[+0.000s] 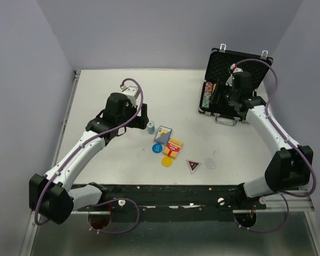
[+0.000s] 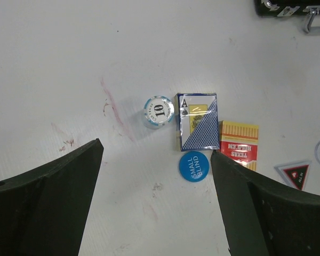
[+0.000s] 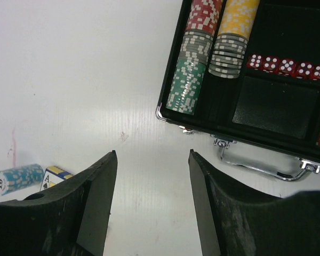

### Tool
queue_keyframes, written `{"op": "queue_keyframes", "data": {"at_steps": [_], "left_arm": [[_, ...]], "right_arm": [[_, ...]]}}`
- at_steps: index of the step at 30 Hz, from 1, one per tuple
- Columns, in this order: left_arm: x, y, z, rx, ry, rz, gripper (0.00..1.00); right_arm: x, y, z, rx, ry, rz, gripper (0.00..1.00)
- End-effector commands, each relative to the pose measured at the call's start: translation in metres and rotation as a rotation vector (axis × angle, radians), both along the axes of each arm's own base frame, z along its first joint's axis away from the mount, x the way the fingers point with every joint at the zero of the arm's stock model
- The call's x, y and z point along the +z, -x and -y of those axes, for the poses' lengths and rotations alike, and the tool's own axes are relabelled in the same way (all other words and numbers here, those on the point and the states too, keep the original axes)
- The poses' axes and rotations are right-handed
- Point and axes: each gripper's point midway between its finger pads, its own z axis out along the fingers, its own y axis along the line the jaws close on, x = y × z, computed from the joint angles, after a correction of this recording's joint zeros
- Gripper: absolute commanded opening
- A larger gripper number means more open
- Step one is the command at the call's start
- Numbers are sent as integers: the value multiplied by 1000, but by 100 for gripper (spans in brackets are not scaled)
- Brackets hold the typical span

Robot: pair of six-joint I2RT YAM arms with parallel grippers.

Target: Pack up texas hold em set

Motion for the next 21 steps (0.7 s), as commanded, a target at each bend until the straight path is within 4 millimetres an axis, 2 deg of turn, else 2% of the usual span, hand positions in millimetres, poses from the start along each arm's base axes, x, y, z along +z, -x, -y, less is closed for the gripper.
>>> {"op": "queue_keyframes", "data": {"at_steps": [1, 3, 7, 8, 14, 21], "left_arm": [[-2, -18, 8, 39, -3, -43, 96], [-14, -23, 14, 39, -4, -86, 94], [-37, -32, 28, 40, -52, -158, 92], [-44, -36, 25, 67, -89, -170, 92], [-81, -46, 42, 80, -176, -260, 91], [-107, -52, 48, 112, -207, -326, 90]], "right_arm": [[15, 21, -6, 66, -18, 61, 64], [17, 30, -10, 93, -41, 76, 65], [10, 42, -14, 112, -70, 71, 65], [11, 43, -16, 118, -78, 72, 65], [6, 50, -21, 144, -108, 69, 65], [13, 54, -25, 161, -127, 86, 65]]}}
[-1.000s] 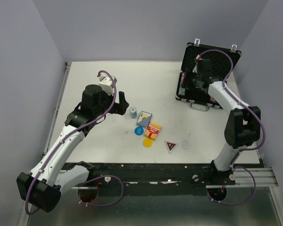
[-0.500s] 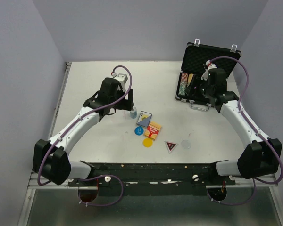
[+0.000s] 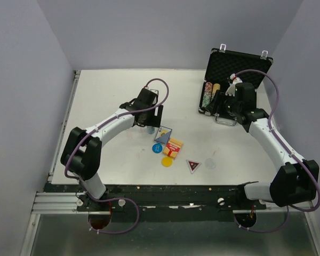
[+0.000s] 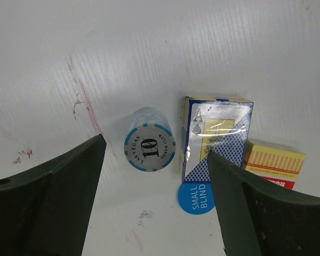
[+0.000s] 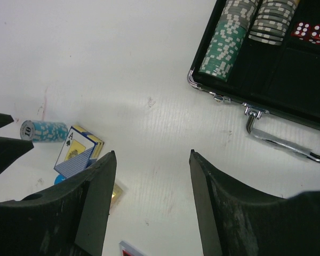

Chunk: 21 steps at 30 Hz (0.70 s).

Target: Pack up texas hold em set

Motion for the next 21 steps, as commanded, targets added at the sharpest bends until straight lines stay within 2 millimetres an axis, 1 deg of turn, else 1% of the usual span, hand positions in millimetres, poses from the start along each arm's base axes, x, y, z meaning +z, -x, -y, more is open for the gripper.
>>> {"op": "queue_keyframes", "data": {"at_steps": [1, 10, 15, 18, 21], "left_arm": [[-6, -6, 0, 46, -30, -21, 89], [-21, -6, 3, 53, -56, -64, 71], [-29, -5, -1, 66, -86, -83, 61], [-32, -4, -4, 68, -97, -89, 58], [-35, -2, -4, 59, -107, -94, 48]], "right_arm": [[17, 2, -7, 30, -38, 55, 65], [19, 3, -9, 36, -47, 60, 65], [19, 3, -9, 38, -49, 62, 65], [17, 3, -10, 41, -53, 56, 65], [15, 3, -11, 41, -54, 52, 65]]}}
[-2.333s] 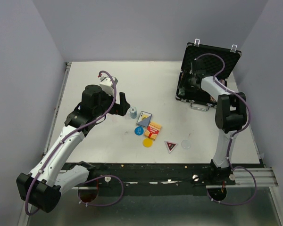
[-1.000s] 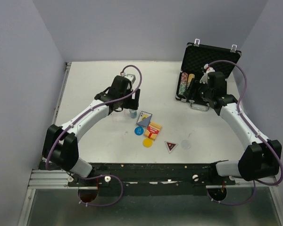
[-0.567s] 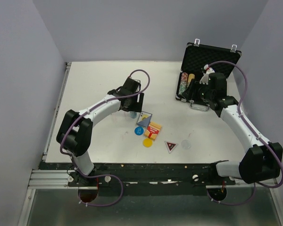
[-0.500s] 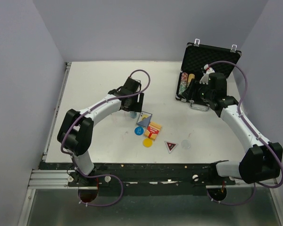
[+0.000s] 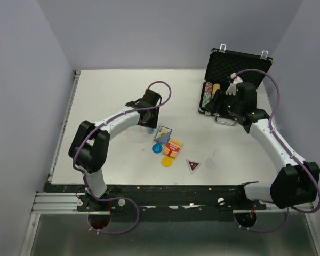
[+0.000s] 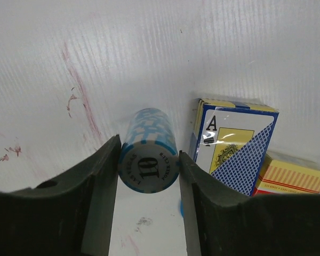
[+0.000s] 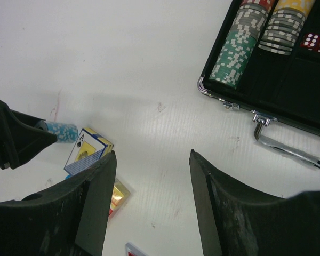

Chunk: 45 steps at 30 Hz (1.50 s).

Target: Pack up texas hold em set

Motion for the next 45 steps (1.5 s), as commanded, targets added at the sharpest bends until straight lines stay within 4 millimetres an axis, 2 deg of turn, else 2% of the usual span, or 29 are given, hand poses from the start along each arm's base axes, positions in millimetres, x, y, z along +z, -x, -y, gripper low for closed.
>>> {"op": "queue_keyframes", "data": {"at_steps": [1, 3, 7, 10, 14, 17, 21, 23, 24, 27, 29, 33, 39, 45], "left_arm": [[-2, 0, -4, 4, -37, -2, 43], [-1, 0, -2, -9, -31, 0, 34], [5, 2, 6, -55, 3, 2, 10], [16, 5, 13, -110, 42, 18, 0], [39, 9, 17, -159, 79, 55, 0], [65, 18, 27, -235, 143, 76, 0], [89, 37, 44, -357, 260, 85, 0], [101, 50, 59, -437, 371, 83, 0], [110, 69, 77, -521, 492, 49, 0], [125, 90, 94, -638, 634, 1, 0], [131, 98, 99, -686, 684, -25, 0], [149, 119, 107, -780, 801, -63, 0], [158, 130, 109, -820, 884, -136, 0], [159, 133, 110, -823, 921, -186, 0]], "right_arm": [[4, 3, -6, 25, -24, 18, 65], [5, 3, -6, 26, -25, 20, 65], [5, 3, -8, 40, -29, 18, 65], [5, 5, -13, 75, -35, 19, 66], [8, 9, -25, 148, -72, 32, 66], [13, 13, -33, 206, -97, 48, 66], [22, 23, -48, 310, -122, 83, 65], [28, 33, -61, 387, -124, 111, 66], [29, 48, -81, 495, -102, 124, 66], [23, 70, -109, 613, -61, 100, 66], [22, 82, -120, 665, -59, 92, 66], [26, 101, -128, 727, -60, 99, 67], [30, 126, -135, 796, -55, 89, 68], [26, 139, -139, 810, 12, 61, 69]]}}
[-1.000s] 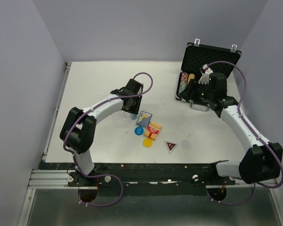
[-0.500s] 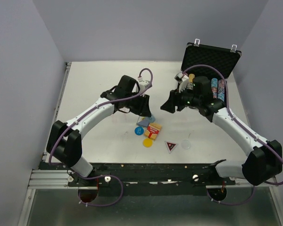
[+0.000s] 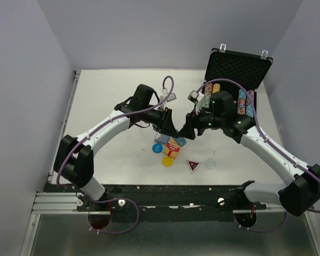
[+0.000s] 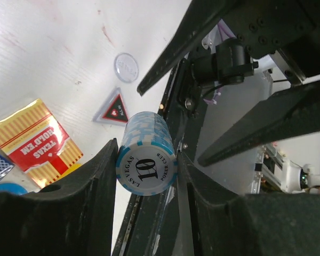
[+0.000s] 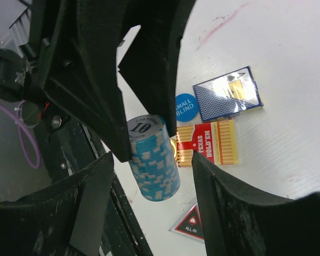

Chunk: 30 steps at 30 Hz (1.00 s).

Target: Pack up texas hold em set

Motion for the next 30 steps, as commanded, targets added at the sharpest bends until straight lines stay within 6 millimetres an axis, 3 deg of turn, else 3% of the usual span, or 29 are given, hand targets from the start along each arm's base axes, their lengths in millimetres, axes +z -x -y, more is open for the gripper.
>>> {"op": "queue_keyframes", "data": {"at_steps": [1, 9, 19, 30], "left_arm": [[20, 8, 4, -77, 100, -38, 0], [28, 9, 2, -83, 130, -56, 0], [30, 11, 2, -91, 141, -65, 0], [34, 14, 3, -107, 163, -78, 0]], "right_arm": [[6, 13, 1, 17, 48, 18, 69], [-5, 19, 3, -26, 130, 43, 68], [-4, 16, -8, -51, 152, 119, 64], [-21, 15, -7, -88, 218, 134, 62]]}}
